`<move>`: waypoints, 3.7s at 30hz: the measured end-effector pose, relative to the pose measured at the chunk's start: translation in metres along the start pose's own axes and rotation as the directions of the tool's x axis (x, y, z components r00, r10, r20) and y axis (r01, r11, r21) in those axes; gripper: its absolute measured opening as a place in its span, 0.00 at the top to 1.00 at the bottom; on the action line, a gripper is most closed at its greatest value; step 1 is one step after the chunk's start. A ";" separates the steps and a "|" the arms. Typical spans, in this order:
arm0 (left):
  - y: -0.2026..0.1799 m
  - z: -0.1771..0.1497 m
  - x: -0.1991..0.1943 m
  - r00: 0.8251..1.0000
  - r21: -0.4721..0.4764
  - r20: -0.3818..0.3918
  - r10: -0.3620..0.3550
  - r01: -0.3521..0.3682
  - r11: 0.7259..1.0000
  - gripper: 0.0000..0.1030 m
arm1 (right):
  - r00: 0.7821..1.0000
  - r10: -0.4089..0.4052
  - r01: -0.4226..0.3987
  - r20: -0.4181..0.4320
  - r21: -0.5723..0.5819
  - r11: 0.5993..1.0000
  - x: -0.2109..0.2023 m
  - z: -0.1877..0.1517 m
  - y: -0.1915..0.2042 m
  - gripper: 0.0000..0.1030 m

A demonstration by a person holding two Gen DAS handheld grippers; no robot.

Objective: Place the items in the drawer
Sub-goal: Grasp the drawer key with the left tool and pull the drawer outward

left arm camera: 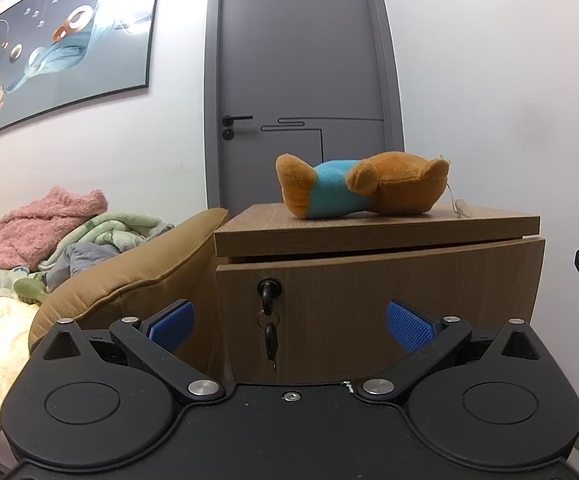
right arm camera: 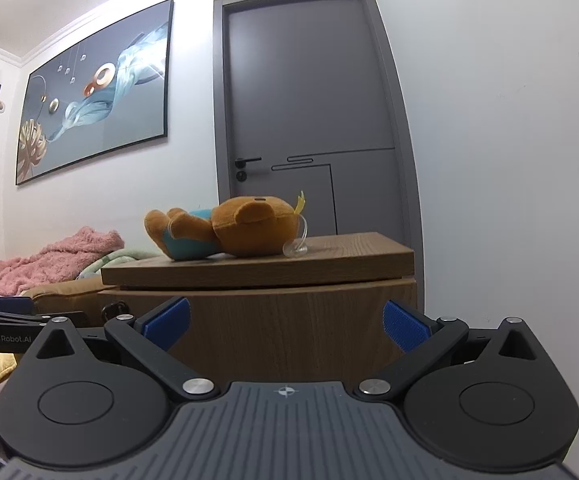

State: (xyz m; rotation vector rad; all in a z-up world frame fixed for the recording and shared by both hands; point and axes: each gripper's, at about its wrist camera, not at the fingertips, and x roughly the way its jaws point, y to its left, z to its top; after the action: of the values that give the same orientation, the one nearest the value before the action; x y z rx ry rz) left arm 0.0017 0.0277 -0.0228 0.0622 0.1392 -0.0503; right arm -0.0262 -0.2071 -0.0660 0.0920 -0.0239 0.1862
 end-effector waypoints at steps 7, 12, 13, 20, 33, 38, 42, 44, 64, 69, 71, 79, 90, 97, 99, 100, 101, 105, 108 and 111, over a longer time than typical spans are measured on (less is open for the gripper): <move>0.009 -0.003 0.009 1.000 0.011 0.008 0.006 -0.006 1.000 0.01 | 1.000 0.012 -0.011 0.013 -0.021 1.000 0.009 0.007 -0.006 0.00; 0.017 -0.004 0.019 0.996 0.004 -0.007 -0.091 0.091 0.996 0.01 | 0.999 0.047 -0.047 0.011 -0.021 0.999 0.020 0.010 -0.017 0.00; 0.018 -0.005 0.022 0.996 0.007 -0.007 -0.091 0.091 0.996 0.01 | 0.999 0.051 -0.050 0.014 -0.020 0.999 0.022 0.010 -0.019 0.00; 0.028 -0.008 0.045 0.996 0.033 -0.008 -0.087 0.087 0.996 0.01 | 0.996 0.090 -0.090 -0.004 0.006 0.996 0.044 0.003 -0.038 0.00; 0.030 -0.010 0.097 0.986 -0.007 -0.137 -0.100 0.100 0.995 0.01 | 0.994 0.092 -0.088 -0.061 0.068 0.994 0.082 -0.021 -0.091 0.00; 0.033 -0.011 0.112 0.985 0.008 -0.137 -0.104 0.106 0.994 0.01 | 0.996 0.076 -0.073 -0.039 0.076 0.994 0.094 -0.022 -0.105 0.00; 0.036 -0.011 0.119 0.985 0.021 -0.140 -0.105 0.109 0.994 0.01 | 0.996 0.084 -0.081 -0.034 0.090 0.993 0.104 -0.024 -0.112 0.00; 0.034 -0.012 0.122 0.979 0.040 -0.149 -0.135 0.143 0.989 0.01 | 0.994 0.101 -0.097 -0.034 0.095 0.991 0.108 -0.025 -0.114 0.00; 0.032 -0.002 0.143 0.971 0.000 -0.211 -0.111 0.114 0.994 0.00 | 0.994 0.105 -0.101 -0.013 0.177 0.979 0.131 -0.027 -0.109 0.00; 0.033 0.000 0.146 0.968 -0.003 -0.221 -0.118 0.121 0.993 0.00 | 0.994 0.106 -0.104 -0.002 0.175 0.979 0.133 -0.028 -0.109 0.00; 0.033 0.001 0.147 0.966 -0.002 -0.226 -0.124 0.126 0.992 0.01 | 0.994 0.113 -0.112 -0.001 0.171 0.979 0.133 -0.029 -0.110 0.00; 0.036 0.001 0.144 0.962 0.012 -0.233 -0.141 0.148 0.989 0.03 | 0.992 0.121 -0.115 -0.038 0.145 0.983 0.132 -0.023 -0.107 0.00; 0.038 -0.003 0.133 0.961 0.044 -0.227 -0.159 0.173 0.984 0.03 | 0.986 0.162 -0.157 -0.048 0.100 0.983 0.116 -0.025 -0.107 0.00; 0.040 -0.002 0.125 0.958 0.021 -0.235 -0.166 0.176 0.984 0.03 | 0.981 0.183 -0.178 -0.061 0.076 0.981 0.106 -0.024 -0.107 0.00; 0.040 -0.002 0.122 0.957 0.021 -0.236 -0.169 0.179 0.984 0.03 | 0.980 0.188 -0.184 -0.063 0.075 0.980 0.104 -0.024 -0.108 0.00; 0.041 -0.002 0.121 0.956 0.020 -0.237 -0.173 0.182 0.983 0.03 | 0.980 0.188 -0.183 -0.064 0.072 0.980 0.102 -0.024 -0.107 0.00; 0.042 -0.002 0.119 0.955 0.018 -0.237 -0.176 0.186 0.982 0.03 | 0.980 0.188 -0.183 -0.065 0.069 0.981 0.101 -0.024 -0.107 0.00; 0.042 -0.003 0.112 0.956 0.022 -0.234 -0.179 0.190 0.982 0.03 | 0.979 0.192 -0.188 -0.069 0.060 0.980 0.094 -0.024 -0.106 0.00; 0.041 -0.005 0.107 0.956 0.037 -0.232 -0.178 0.191 0.981 0.03 | 0.976 0.202 -0.199 -0.075 0.048 0.979 0.088 -0.023 -0.106 0.00; 0.042 -0.006 0.102 0.956 0.043 -0.229 -0.183 0.198 0.979 0.03 | 0.975 0.206 -0.203 -0.081 0.040 0.978 0.082 -0.023 -0.105 0.00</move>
State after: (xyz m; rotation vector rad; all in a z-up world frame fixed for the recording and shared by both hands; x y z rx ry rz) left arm 0.1041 0.0649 -0.0407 0.1200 0.3693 -0.2416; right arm 0.0742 -0.2929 -0.0955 0.1132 0.0542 0.3965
